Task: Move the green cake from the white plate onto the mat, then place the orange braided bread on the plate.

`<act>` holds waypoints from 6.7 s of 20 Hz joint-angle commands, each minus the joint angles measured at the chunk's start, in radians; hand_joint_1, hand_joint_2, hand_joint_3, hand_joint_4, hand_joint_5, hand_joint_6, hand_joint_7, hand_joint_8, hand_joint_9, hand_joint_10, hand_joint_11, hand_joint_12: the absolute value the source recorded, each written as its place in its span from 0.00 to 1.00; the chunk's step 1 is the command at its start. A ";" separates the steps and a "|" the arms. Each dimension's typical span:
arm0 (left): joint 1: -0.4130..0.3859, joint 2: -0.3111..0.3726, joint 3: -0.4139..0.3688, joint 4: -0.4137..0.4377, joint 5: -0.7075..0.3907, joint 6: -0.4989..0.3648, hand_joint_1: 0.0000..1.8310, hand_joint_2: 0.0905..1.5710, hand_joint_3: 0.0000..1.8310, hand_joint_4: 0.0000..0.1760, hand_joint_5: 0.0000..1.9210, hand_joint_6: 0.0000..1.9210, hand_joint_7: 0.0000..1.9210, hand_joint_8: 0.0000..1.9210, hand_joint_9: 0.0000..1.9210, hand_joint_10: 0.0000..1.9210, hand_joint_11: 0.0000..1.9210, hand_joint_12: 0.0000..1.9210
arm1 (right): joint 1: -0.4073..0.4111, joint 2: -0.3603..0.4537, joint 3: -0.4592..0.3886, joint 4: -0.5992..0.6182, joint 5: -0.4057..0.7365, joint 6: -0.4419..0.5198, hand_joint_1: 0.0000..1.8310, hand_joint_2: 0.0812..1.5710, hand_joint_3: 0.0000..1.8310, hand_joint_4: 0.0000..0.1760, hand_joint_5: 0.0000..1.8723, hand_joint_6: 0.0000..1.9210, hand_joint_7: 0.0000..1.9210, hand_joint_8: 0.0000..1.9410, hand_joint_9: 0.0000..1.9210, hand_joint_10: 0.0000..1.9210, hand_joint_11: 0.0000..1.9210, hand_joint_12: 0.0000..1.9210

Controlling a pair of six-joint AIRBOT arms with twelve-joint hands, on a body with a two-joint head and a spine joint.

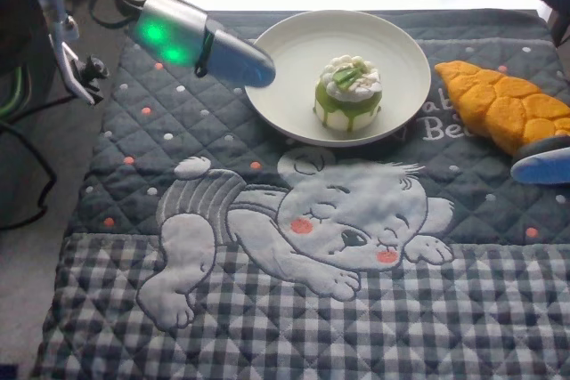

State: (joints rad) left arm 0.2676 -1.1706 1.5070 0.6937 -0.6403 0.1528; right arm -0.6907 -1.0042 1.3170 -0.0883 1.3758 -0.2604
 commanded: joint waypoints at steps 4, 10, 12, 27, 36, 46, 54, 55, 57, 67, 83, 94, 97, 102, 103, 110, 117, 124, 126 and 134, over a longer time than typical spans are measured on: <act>-0.037 -0.065 0.057 0.062 0.018 -0.058 0.31 0.49 0.00 0.04 0.23 0.00 0.32 0.00 0.36 0.00 0.18 0.41 | 0.007 0.002 -0.001 0.040 0.133 -0.014 0.24 0.40 0.00 1.00 0.00 0.00 0.00 0.00 0.00 0.00 0.00 0.31; -0.079 -0.199 0.173 0.294 0.090 -0.252 0.33 0.47 0.00 0.45 0.22 0.00 0.34 0.00 0.37 0.00 0.15 0.50 | 0.007 -0.001 -0.004 0.040 0.144 -0.020 0.22 0.44 0.00 1.00 0.00 0.00 0.00 0.00 0.00 0.00 0.00 0.36; -0.090 -0.219 0.174 0.338 0.113 -0.253 0.33 0.45 0.00 0.45 0.23 0.00 0.35 0.00 0.37 0.00 0.16 0.47 | 0.007 -0.003 -0.004 0.040 0.145 -0.020 0.22 0.44 0.01 1.00 0.00 0.00 0.00 0.00 0.00 0.00 0.00 0.37; -0.100 -0.334 0.218 0.578 0.293 -0.253 0.25 0.40 0.00 1.00 0.22 0.00 0.31 0.00 0.36 0.00 0.09 0.68 | 0.007 -0.021 -0.009 0.039 0.160 -0.020 0.13 0.46 0.00 1.00 0.00 0.00 0.05 0.00 0.06 0.00 0.00 0.39; -0.076 -0.359 0.235 0.592 0.306 -0.253 0.26 0.41 0.00 1.00 0.21 0.00 0.31 0.00 0.32 0.00 0.06 0.61 | 0.007 -0.023 -0.012 0.039 0.161 -0.020 0.16 0.49 0.00 0.96 0.00 0.00 0.07 0.00 0.07 0.01 0.00 0.40; -0.055 -0.371 0.257 0.572 0.313 -0.254 0.41 0.53 0.01 1.00 0.30 0.02 0.39 0.03 0.35 0.04 0.05 0.77 | 0.007 -0.028 -0.013 0.039 0.161 -0.020 0.12 0.51 0.00 0.94 0.00 0.00 0.04 0.00 0.06 0.00 0.00 0.25; -0.047 -0.374 0.269 0.512 0.290 -0.254 0.53 0.72 0.00 1.00 0.47 0.59 0.44 0.89 0.34 0.98 0.36 1.00 | 0.007 -0.031 -0.014 0.039 0.161 -0.020 0.13 0.49 0.00 1.00 0.00 0.00 0.06 0.00 0.05 0.00 0.00 0.32; -0.048 -0.373 0.278 0.481 0.277 -0.254 0.53 0.72 0.00 1.00 0.46 0.59 0.45 0.97 0.38 1.00 0.41 1.00 | 0.007 -0.031 -0.014 0.039 0.161 -0.020 0.12 0.49 0.00 1.00 0.00 0.00 0.06 0.00 0.04 0.00 0.00 0.32; -0.048 -0.369 0.285 0.445 0.262 -0.254 0.53 0.72 0.00 1.00 0.46 0.60 0.44 0.94 0.33 0.99 0.39 1.00 | 0.007 -0.031 -0.014 0.038 0.161 -0.020 0.13 0.49 0.00 1.00 0.00 0.00 0.04 0.00 0.05 0.00 0.00 0.28; -0.061 -0.218 0.188 0.308 0.013 -0.328 0.66 0.66 0.00 0.01 0.60 0.31 0.54 0.54 0.39 0.70 0.22 0.94 | 0.007 -0.030 -0.019 0.044 0.161 -0.020 0.10 0.49 0.00 1.00 0.00 0.00 0.07 0.00 0.05 0.00 0.00 0.28; 0.058 -0.145 -0.073 0.378 -0.105 -0.166 0.59 0.63 0.00 0.97 0.61 0.33 0.68 0.09 0.53 0.38 0.30 0.78 | 0.007 -0.026 -0.029 0.046 0.161 -0.020 0.00 0.58 0.00 1.00 0.00 0.00 0.03 0.00 0.02 0.00 0.00 0.14; 0.104 -0.161 -0.108 0.423 -0.030 -0.112 0.69 0.66 0.00 0.00 0.64 0.19 0.54 0.57 0.45 0.62 0.24 0.80 | 0.007 -0.026 -0.038 0.044 0.162 -0.020 0.00 0.53 0.00 1.00 0.00 0.00 0.06 0.00 0.03 0.00 0.00 0.14; 0.109 -0.166 -0.109 0.428 -0.027 -0.112 0.61 0.65 0.00 0.03 0.59 0.37 0.57 0.41 0.46 0.58 0.25 0.77 | 0.007 -0.026 -0.038 0.044 0.162 -0.020 0.00 0.53 0.00 1.00 0.00 0.00 0.06 0.00 0.04 0.00 0.00 0.17; 0.110 -0.167 -0.127 0.470 -0.016 -0.112 0.55 0.69 0.00 0.96 0.52 0.49 0.52 0.27 0.41 0.52 0.20 0.81 | 0.007 -0.026 -0.038 0.045 0.162 -0.020 0.00 0.54 0.00 1.00 0.00 0.00 0.05 0.00 0.02 0.00 0.00 0.15; 0.110 -0.167 -0.128 0.474 -0.016 -0.112 0.53 0.71 0.00 0.99 0.47 0.56 0.51 0.16 0.39 0.44 0.17 0.82 | 0.007 -0.026 -0.038 0.045 0.162 -0.020 0.00 0.54 0.00 1.00 0.01 0.00 0.05 0.00 0.03 0.00 0.00 0.15; 0.111 -0.166 -0.132 0.480 -0.014 -0.112 0.51 0.58 0.00 0.81 0.22 0.00 0.24 0.00 0.31 0.03 0.08 0.68 | 0.007 -0.026 -0.038 0.045 0.162 -0.020 0.00 0.52 0.00 1.00 0.02 0.00 0.08 0.01 0.04 0.00 0.00 0.16; 0.094 -0.108 -0.135 0.318 -0.073 -0.037 0.40 0.63 0.01 1.00 0.12 0.00 0.23 0.00 0.27 0.01 0.07 0.66 | 0.007 -0.026 -0.035 0.048 0.157 -0.020 0.00 0.52 0.00 1.00 0.03 0.00 0.09 0.00 0.06 0.00 0.00 0.25; 0.105 0.044 -0.174 0.006 -0.171 0.147 0.50 0.46 0.01 0.53 0.11 0.01 0.06 0.01 0.05 0.01 0.03 0.02 | 0.007 0.003 -0.019 0.055 0.109 -0.019 0.19 0.52 0.00 0.99 0.03 0.00 0.16 0.00 0.12 0.01 0.00 0.45; 0.121 0.089 -0.197 -0.077 -0.193 0.223 0.53 0.47 0.00 0.53 0.14 0.00 0.11 0.00 0.08 0.00 0.01 0.12 | 0.007 0.013 -0.015 0.055 0.088 -0.019 0.31 0.51 0.00 0.92 0.02 0.00 0.13 0.00 0.11 0.00 0.00 0.42; 0.267 0.182 -0.248 -0.391 -0.345 0.397 0.36 0.54 0.01 0.52 0.24 0.00 0.22 0.00 0.18 0.01 0.01 0.54 | 0.007 0.031 0.035 0.038 -0.079 -0.019 0.42 0.42 0.00 1.00 0.00 0.00 0.06 0.00 0.06 0.00 0.00 0.34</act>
State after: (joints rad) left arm 0.5526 -0.9947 1.2579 0.3317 -0.8455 0.5545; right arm -0.6903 -0.9863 1.3491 -0.0940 1.1973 -0.2863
